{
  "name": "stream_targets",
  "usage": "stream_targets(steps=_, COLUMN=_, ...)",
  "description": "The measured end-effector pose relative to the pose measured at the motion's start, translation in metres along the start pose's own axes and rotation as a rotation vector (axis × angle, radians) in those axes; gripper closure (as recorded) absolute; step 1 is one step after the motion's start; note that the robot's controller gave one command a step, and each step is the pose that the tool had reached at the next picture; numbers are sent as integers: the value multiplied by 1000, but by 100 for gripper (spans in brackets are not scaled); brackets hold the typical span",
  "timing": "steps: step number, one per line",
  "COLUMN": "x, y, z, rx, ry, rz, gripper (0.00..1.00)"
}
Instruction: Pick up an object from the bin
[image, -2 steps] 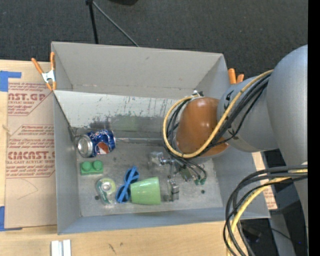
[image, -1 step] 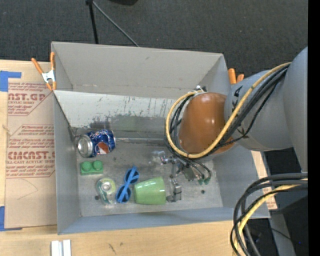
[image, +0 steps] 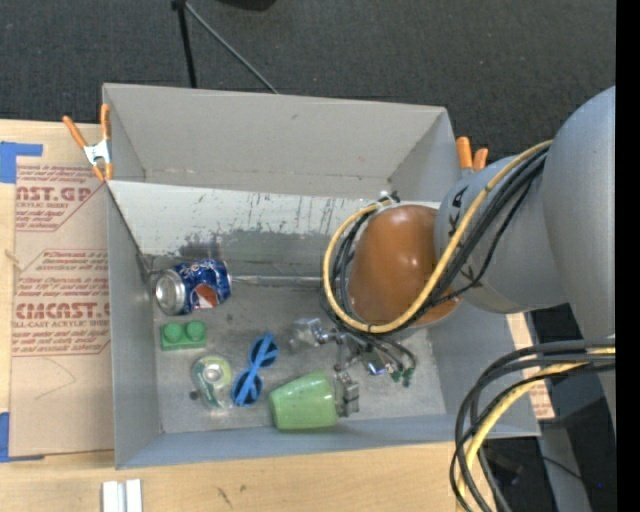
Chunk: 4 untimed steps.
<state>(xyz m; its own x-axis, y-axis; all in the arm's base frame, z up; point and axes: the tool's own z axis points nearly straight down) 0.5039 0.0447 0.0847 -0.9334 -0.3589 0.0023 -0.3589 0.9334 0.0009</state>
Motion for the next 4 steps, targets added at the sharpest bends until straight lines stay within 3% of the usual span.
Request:
stream_targets(steps=1, x=23, y=0, z=-25, rx=1, ry=-2, rz=-17, gripper=0)
stream_targets(steps=2, x=7, y=3, z=-13, rx=1, ry=-3, rz=-112, gripper=0)
stream_targets(steps=3, x=21, y=10, z=11, rx=4, ry=-10, rz=-450, gripper=0)
stream_targets(steps=4, x=19, y=9, z=10, rx=7, ry=-17, rz=-446, gripper=100)
